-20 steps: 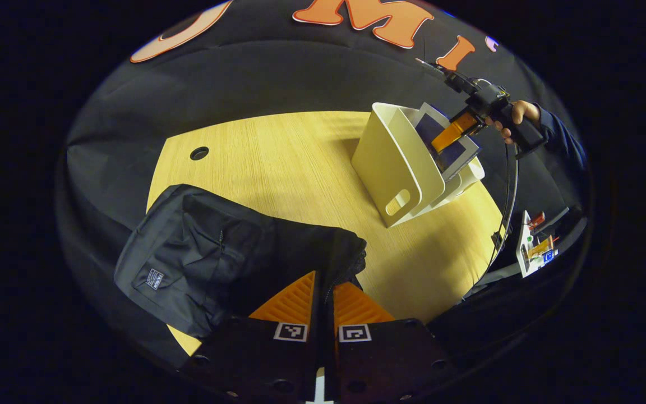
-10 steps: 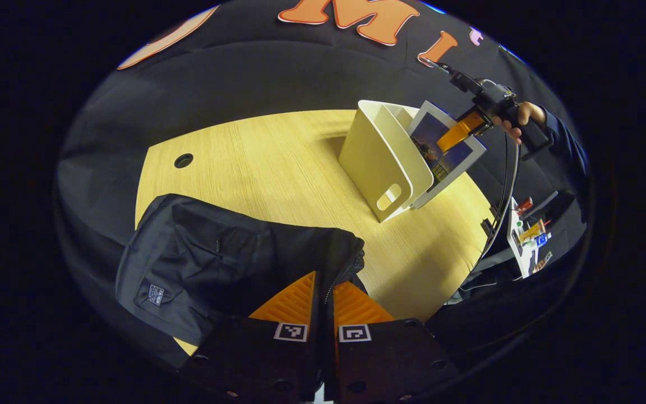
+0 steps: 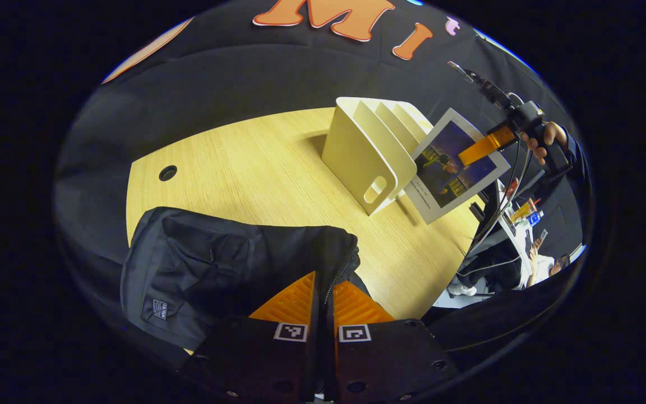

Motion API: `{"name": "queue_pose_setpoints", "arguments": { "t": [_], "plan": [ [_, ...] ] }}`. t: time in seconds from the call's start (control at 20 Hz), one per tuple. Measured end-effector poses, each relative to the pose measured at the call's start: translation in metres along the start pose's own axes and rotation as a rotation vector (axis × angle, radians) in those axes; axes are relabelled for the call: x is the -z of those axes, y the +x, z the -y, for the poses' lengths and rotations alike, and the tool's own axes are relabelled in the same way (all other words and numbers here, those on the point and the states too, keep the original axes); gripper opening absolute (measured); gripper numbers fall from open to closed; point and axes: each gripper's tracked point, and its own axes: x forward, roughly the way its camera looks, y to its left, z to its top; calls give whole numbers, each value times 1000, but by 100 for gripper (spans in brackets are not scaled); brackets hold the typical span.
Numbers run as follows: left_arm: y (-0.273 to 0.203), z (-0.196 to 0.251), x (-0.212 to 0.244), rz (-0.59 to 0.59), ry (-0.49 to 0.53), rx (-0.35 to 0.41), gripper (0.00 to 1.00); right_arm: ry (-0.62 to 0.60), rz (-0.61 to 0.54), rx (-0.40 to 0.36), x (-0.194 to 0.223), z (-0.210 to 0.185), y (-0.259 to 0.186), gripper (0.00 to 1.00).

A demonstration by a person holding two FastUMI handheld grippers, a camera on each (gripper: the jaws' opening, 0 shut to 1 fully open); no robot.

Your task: Open the schoolbag, grab two books from the bookshelf and put them into the schoolbag.

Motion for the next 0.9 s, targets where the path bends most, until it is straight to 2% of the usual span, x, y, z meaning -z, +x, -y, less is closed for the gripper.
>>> {"name": "queue_pose_setpoints", "arguments": {
  "t": [0.4, 0.7, 0.9],
  "plan": [
    [-3, 1, -2, -3, 102, 45, 6, 188, 37, -119, 77, -30, -18, 38],
    [-16, -2, -8, 8, 152, 58, 7, 296, 97, -293, 96, -79, -22, 38],
    [-25, -7, -15, 28, 163, 53, 6, 316, 113, -433, 100, -114, -27, 37]
  ]
}}
